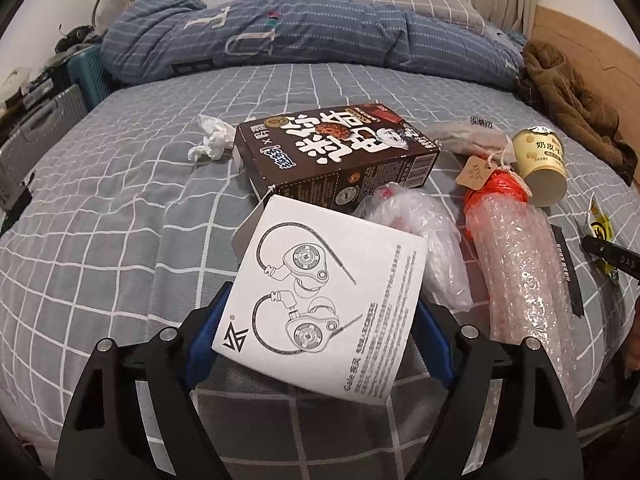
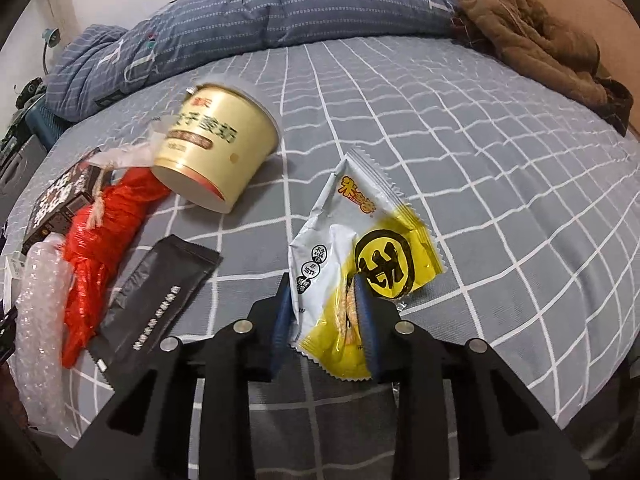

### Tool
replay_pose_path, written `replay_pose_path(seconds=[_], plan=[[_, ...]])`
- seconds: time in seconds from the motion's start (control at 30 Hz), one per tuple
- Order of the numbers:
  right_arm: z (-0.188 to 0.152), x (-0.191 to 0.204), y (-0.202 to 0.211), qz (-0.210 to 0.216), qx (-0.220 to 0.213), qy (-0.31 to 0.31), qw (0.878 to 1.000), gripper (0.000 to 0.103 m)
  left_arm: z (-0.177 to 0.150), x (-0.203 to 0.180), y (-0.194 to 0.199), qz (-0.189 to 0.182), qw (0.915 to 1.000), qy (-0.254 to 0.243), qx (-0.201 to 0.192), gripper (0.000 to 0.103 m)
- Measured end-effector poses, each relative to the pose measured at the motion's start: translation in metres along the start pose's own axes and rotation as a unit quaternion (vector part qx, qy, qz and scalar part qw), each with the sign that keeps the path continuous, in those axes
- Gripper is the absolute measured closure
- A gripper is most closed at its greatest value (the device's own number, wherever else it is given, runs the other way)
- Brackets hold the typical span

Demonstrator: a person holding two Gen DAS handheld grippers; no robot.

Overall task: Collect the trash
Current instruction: 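Grasp the white earphone box with the left tool while the right tool grasps the yellow snack packet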

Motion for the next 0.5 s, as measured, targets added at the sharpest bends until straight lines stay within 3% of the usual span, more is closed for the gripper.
replay_pose_path(seconds=[0.5], plan=[[-0.002,0.026,0.036,-0.009,-0.018,0.039,0.999,0.074,-0.007,0.003,-0.002,-0.004,0.9998,0.013,0.017,0.028]])
Point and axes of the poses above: each gripper's, at about its wrist camera, not at the fingertips, and y roughly against the way its jaws point, x to its left, z to its top, the point moved 7 cm from there along -y, roughly the way its jaws point, and after that the axes turned 3 degrees about x, right-handed, at the moved point
